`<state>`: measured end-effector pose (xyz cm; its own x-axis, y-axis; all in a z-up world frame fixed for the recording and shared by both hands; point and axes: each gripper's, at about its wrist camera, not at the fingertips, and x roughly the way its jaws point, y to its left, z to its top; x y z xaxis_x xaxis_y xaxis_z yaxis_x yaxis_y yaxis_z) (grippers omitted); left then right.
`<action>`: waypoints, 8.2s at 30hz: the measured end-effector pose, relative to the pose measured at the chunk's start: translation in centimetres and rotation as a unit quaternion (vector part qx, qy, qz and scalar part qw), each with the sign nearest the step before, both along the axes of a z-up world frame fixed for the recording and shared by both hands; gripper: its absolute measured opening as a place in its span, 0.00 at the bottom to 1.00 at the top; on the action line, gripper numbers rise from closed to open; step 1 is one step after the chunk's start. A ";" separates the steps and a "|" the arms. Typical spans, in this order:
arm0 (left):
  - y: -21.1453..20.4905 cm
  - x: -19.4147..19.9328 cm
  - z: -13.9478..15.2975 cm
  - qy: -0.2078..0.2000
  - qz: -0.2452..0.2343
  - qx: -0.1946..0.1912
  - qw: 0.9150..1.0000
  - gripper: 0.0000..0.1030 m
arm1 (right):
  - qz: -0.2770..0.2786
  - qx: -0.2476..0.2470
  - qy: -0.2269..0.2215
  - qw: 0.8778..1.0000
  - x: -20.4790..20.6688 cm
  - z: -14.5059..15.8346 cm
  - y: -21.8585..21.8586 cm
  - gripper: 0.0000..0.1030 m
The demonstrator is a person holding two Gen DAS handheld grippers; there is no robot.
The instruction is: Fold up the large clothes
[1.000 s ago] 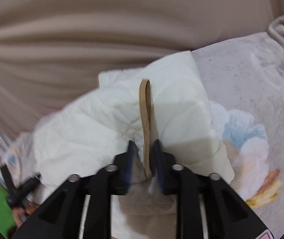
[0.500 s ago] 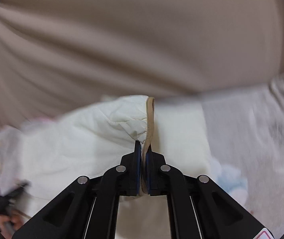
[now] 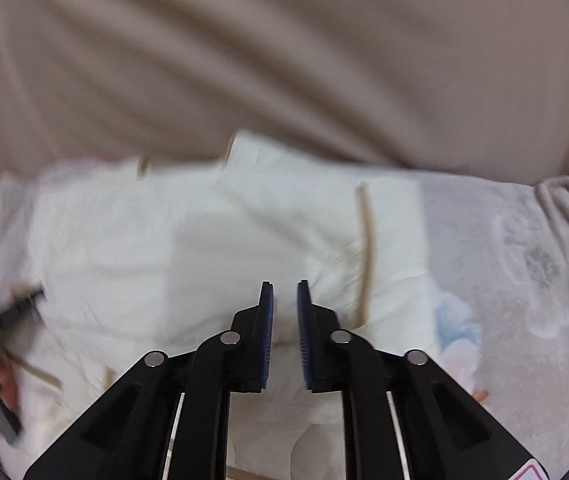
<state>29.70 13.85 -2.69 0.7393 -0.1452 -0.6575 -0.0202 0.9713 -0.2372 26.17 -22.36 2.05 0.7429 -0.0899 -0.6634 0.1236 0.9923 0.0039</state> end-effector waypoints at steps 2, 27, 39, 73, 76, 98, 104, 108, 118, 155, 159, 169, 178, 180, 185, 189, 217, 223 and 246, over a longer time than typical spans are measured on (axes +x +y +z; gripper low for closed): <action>0.2 -0.1 0.0 0.001 -0.001 0.002 1.000 0.44 | -0.011 -0.014 0.031 0.999 1.0 -2.3 -0.5 0.04; 9.8 -20.9 -0.9 0.140 -0.041 -0.062 0.987 0.90 | -0.054 0.123 0.075 0.988 -33.3 -5.8 -7.3 0.56; 8.2 -21.7 -0.4 0.118 -0.050 -0.068 0.990 0.36 | -0.041 0.226 0.072 0.971 -29.2 -7.5 -5.0 0.16; 9.5 -29.6 14.4 -0.063 -0.087 -0.075 0.991 0.10 | 0.000 0.168 -0.159 0.973 -40.7 9.0 -4.4 0.05; 7.3 -23.7 11.4 -0.029 -0.057 -0.031 0.997 0.10 | -0.015 0.173 -0.141 0.975 -35.0 7.2 -4.9 0.05; 6.6 -17.5 4.3 -0.003 -0.029 -0.024 0.999 0.23 | -0.070 0.262 -0.115 0.956 -25.1 -1.0 -8.6 0.33; 6.1 -22.4 11.3 -0.091 -0.045 -0.063 0.993 0.47 | -0.022 0.176 -0.187 0.966 -29.3 6.1 -3.9 0.35; -0.8 -25.5 13.4 -0.161 -0.086 0.031 0.983 0.54 | 0.110 0.107 -0.143 0.978 -27.6 6.3 5.9 0.29; -8.2 -19.6 1.3 0.003 -0.161 0.117 0.980 0.59 | 0.190 0.017 -0.010 0.981 -23.1 -3.4 13.7 0.14; 5.1 -11.6 6.5 -0.019 -0.023 0.024 0.999 0.11 | -0.053 0.085 -0.146 0.984 -21.3 4.2 -4.2 0.09; 4.5 -7.7 -0.9 0.079 -0.029 0.026 0.996 0.13 | -0.088 0.088 -0.009 0.992 -15.9 -3.8 -6.4 0.09; 5.4 -10.9 2.6 0.019 0.026 0.056 0.998 0.49 | -0.117 0.103 0.005 0.988 -17.5 -2.7 -7.1 0.22; -4.5 -20.0 7.9 -0.057 -0.140 0.095 0.984 0.56 | 0.077 0.069 -0.041 0.994 -22.5 2.0 6.1 0.24; -6.8 -20.5 5.5 -0.033 -0.163 0.115 0.979 0.56 | 0.139 0.063 0.000 0.988 -22.4 0.1 10.4 0.17; -6.9 -20.2 1.0 0.017 -0.158 0.111 0.981 0.58 | 0.153 -0.012 0.046 0.987 -22.7 -3.7 14.4 0.14; -6.4 -20.8 0.4 0.014 -0.150 0.110 0.982 0.58 | 0.147 0.001 0.055 0.988 -22.7 -3.9 13.9 0.14; -0.4 -22.6 0.7 0.016 -0.103 0.123 0.987 0.58 | -0.101 0.046 0.060 0.992 -28.3 -6.2 -5.2 0.00; -1.2 -18.8 5.2 -0.027 -0.085 0.126 0.988 0.61 | -0.080 -0.009 0.025 0.996 -24.9 -1.6 -1.8 0.07; -2.6 -10.1 -0.8 0.036 -0.066 0.146 0.986 0.70 | -0.126 0.034 0.045 0.990 -14.2 -6.2 -4.6 0.00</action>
